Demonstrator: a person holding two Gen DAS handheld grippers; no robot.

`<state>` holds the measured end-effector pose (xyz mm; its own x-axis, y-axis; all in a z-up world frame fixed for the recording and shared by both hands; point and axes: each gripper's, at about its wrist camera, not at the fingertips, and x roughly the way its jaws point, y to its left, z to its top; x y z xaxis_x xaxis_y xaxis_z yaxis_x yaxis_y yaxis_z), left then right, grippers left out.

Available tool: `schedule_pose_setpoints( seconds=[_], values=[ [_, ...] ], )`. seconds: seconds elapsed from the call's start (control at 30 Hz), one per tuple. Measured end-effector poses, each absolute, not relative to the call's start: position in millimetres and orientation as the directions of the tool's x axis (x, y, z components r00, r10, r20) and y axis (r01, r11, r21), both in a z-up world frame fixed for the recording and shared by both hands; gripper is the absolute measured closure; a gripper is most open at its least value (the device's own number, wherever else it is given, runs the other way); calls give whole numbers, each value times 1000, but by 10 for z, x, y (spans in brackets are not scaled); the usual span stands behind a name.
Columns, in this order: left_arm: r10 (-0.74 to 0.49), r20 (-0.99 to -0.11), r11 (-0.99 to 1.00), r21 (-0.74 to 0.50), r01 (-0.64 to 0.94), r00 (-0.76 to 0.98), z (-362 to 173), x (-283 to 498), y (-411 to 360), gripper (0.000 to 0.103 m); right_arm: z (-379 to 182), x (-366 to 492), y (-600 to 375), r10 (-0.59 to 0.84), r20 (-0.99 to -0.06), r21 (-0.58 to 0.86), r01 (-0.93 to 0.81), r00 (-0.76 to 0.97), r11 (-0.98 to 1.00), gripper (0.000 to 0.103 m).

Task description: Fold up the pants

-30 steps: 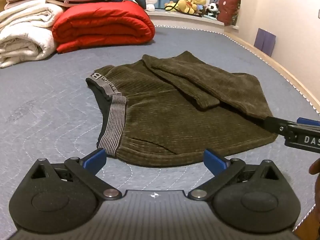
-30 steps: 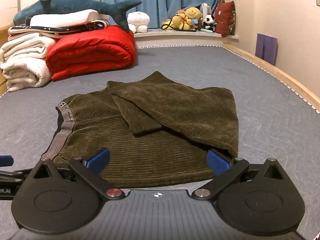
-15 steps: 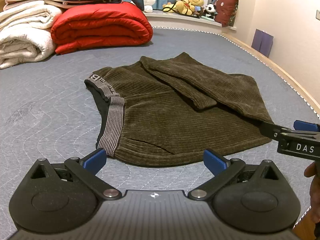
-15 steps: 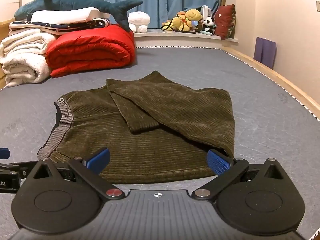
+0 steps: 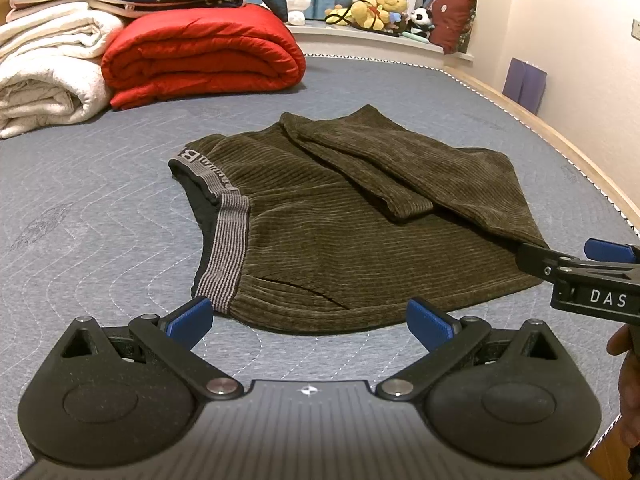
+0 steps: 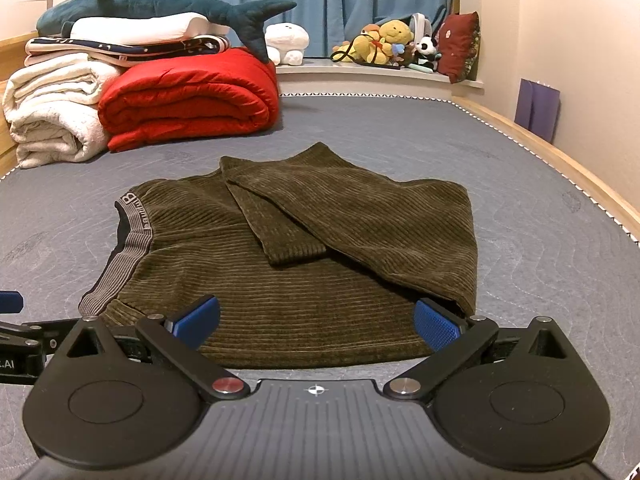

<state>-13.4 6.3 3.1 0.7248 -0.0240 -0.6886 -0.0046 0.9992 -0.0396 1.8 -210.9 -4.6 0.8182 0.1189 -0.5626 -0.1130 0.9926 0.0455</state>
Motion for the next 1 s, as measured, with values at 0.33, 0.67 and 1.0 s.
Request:
schedule_pose_setpoints(
  seconds=[0.33,0.67,1.0],
  values=[
    [-28,-684,999,-43,-2,729,34,-138,60,0,-54,21,-2132,122,-565,49,-115,816,992,1],
    [-34,-680,999,-47,3,733,48,-160,47,0,-59,20,-2132,121,-565,46,-115,816,992,1],
    [-50,-679,998,-63,10,733,61,-164,47,0,-65,8,-2124,114,-555,32,-115,824,993,1]
  ],
)
